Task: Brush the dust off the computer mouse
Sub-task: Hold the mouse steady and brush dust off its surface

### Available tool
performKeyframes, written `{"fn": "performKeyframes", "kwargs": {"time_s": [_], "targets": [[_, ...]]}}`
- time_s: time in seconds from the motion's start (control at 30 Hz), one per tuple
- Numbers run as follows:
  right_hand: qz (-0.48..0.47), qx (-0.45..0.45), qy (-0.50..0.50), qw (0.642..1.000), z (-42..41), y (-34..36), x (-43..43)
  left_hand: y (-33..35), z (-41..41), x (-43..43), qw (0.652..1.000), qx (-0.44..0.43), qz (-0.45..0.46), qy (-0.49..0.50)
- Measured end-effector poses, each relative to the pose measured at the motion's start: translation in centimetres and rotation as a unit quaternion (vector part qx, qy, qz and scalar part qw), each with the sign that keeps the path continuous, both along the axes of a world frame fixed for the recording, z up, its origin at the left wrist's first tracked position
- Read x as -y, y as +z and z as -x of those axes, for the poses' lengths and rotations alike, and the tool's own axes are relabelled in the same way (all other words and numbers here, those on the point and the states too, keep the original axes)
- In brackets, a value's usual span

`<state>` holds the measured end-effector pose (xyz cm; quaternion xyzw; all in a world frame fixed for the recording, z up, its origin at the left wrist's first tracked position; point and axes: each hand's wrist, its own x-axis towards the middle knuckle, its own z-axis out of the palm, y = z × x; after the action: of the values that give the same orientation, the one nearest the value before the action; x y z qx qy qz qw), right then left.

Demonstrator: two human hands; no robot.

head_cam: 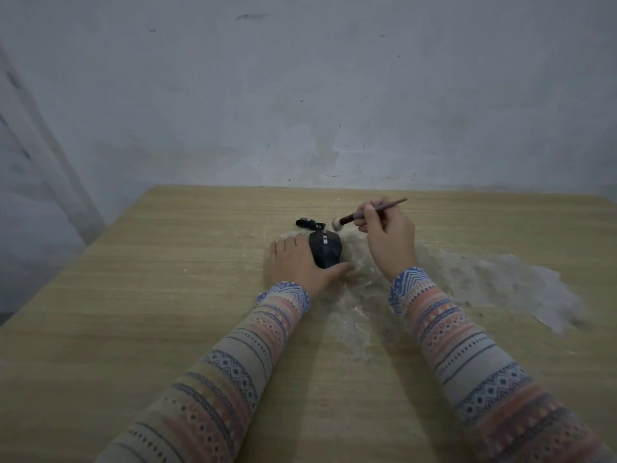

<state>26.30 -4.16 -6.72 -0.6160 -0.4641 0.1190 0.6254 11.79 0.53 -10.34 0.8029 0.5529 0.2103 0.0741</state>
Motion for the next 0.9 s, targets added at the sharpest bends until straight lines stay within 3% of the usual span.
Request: {"fn": "performKeyframes", "kwargs": {"time_s": [0.3, 0.5, 0.63, 0.77, 0.9], "targets": [[0.027, 0.026, 0.057, 0.998, -0.4, -0.1, 0.1, 0.6, 0.5, -1.3, 0.999, 0.021, 0.034, -0.024], [-0.015, 0.023, 0.045, 0.999, -0.4, 0.5, 0.5, 0.8, 1.7, -2.5, 0.991, 0.074, 0.068, -0.083], [0.026, 0.024, 0.077, 0.996, -0.3, 0.4, 0.5, 1.1, 2.1, -3.2, 0.989, 0.049, 0.074, -0.121], [-0.008, -0.003, 0.064, 0.998, -0.3, 0.2, 0.6, 2.2, 2.3, -3.3, 0.986, -0.011, 0.088, -0.139], [0.019, 0.001, 0.093, 0.996, -0.5, 0.1, 0.6, 2.7, 2.5, -3.5, 0.983, -0.037, 0.108, -0.144]]}}
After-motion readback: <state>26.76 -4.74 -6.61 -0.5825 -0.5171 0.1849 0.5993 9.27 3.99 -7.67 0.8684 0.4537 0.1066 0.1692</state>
